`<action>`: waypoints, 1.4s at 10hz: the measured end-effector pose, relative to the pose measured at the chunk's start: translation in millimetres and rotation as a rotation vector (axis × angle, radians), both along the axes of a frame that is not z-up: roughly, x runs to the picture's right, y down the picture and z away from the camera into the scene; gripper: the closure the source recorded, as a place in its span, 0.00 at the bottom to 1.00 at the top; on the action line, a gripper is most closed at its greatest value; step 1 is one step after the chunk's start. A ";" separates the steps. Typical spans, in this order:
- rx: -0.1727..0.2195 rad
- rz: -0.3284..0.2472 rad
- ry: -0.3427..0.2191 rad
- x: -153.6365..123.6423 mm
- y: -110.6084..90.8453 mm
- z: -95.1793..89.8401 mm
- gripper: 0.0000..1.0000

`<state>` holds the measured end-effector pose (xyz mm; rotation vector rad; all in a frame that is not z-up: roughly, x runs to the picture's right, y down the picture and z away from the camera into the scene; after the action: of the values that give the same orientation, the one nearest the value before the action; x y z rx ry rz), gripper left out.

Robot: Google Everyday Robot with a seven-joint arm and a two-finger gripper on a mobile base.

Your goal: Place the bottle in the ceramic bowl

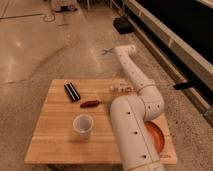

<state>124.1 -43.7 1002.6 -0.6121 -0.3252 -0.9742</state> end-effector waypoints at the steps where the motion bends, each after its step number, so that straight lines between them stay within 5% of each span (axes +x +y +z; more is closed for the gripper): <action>1: 0.000 0.000 0.000 0.3 0.1 0.0 0.20; 6: -0.045 0.036 0.122 34.7 18.3 -15.4 0.20; 10: -0.050 0.039 0.146 43.6 25.1 -25.0 0.20; 14: -0.048 0.066 0.160 45.8 29.0 -14.7 0.20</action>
<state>169.9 -14.7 987.9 -0.7146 -0.2255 -0.8505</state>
